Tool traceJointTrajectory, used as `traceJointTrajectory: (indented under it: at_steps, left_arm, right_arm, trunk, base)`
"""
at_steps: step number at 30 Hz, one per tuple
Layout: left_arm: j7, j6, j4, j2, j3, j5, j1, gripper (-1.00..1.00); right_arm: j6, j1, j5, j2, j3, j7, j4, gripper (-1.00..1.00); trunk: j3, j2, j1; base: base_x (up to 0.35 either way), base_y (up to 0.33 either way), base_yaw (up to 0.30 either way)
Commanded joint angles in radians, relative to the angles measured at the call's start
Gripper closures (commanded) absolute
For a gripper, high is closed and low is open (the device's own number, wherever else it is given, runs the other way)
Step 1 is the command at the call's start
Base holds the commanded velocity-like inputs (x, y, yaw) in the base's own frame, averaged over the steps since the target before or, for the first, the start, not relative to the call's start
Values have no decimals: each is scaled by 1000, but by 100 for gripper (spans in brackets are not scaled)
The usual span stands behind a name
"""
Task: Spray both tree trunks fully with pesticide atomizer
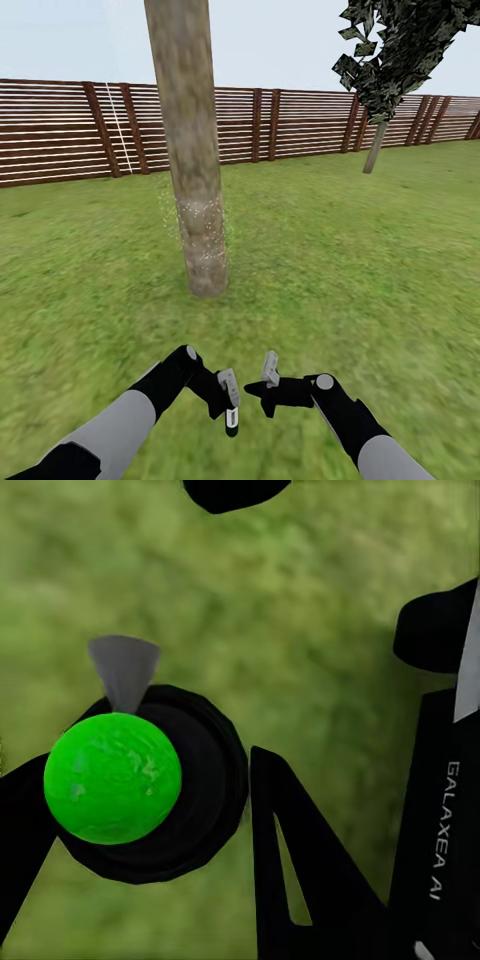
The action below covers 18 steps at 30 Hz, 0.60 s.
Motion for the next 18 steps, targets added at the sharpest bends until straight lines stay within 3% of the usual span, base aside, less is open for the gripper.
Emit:
traceJointTrajectory:
  at_steps: [1,9,18]
  left_arm:
    - [3,-1,0,0,1,0,0,100]
    - [7,-3,1,-21,-1,-2,3,100]
    - [9,-3,-6,-23,-3,-3,3,100]
  right_arm:
    - [0,0,0,0,0,0,-1,100]
    - [0,0,0,1,0,0,0,100]
    - [0,0,0,1,0,0,-1,100]
  trunk:
    - [0,0,0]
    - [0,0,0]
    - [0,0,0]
  base:
    - [0,0,0]
    - [0,0,0]
    - [0,0,0]
